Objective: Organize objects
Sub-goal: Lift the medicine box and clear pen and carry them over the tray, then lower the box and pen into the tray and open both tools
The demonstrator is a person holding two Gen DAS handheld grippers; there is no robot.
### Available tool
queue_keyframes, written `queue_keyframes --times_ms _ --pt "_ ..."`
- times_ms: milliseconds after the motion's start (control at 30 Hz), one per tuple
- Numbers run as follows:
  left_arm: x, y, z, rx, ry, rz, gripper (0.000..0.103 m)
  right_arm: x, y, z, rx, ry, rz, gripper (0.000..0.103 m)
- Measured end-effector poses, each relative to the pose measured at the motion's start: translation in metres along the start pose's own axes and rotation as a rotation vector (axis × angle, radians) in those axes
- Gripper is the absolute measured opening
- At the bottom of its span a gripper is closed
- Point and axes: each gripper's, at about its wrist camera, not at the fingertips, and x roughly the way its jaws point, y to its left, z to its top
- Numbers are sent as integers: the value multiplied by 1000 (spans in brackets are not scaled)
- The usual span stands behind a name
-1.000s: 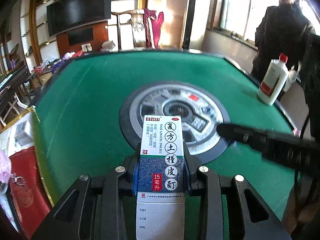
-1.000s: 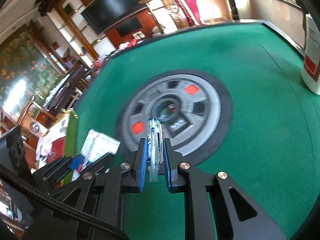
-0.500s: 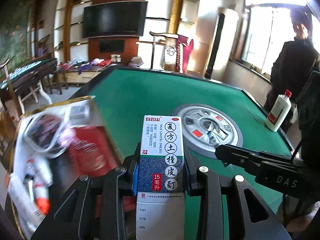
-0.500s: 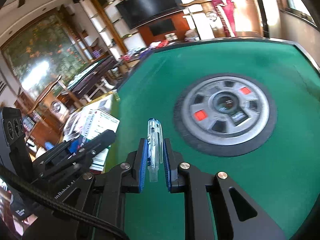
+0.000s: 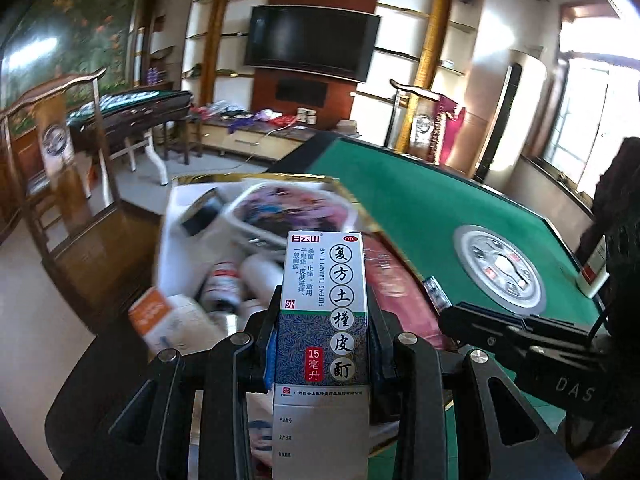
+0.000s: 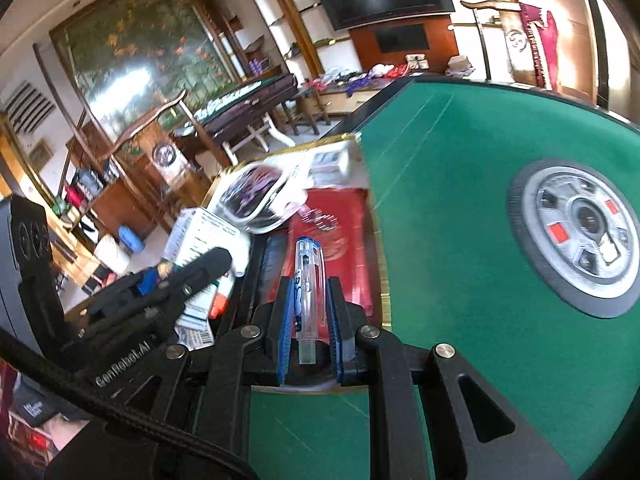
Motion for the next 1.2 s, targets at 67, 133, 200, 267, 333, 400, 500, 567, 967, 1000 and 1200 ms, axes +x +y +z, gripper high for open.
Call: queue_keyframes --times_ms 67,133,200,267,333,400,500,567,967,1000,1200 --pt "4 11 -3 -15 6 6 29 6 5 -3 -12 10 -4 14" --pt "10 17 -4 -34 10 9 29 14 9 -4 -21 22 -4 14" --pt "14 19 -6 -38 18 7 29 19 12 -5 -29 27 -5 14" --pt "18 19 -8 -42 21 8 29 26 17 -5 -43 37 -5 14" --pt "22 17 -9 -44 26 3 29 32 21 -5 -54 43 -7 14" --pt "20 20 -13 -45 26 3 29 36 25 -5 -66 49 -7 14" --pt "21 23 -16 -52 24 8 29 39 28 -5 -94 47 -26 14" --pt "22 22 -18 -51 23 10 29 38 30 -6 -112 40 -34 14" --pt "10 15 -23 -8 -30 57 30 34 29 -9 -138 23 -22 14" --pt "9 15 -24 -5 -34 60 30 33 28 -9 -135 19 -17 14" --pt "3 11 -25 19 -58 92 30 27 26 -10 -130 1 16 15"
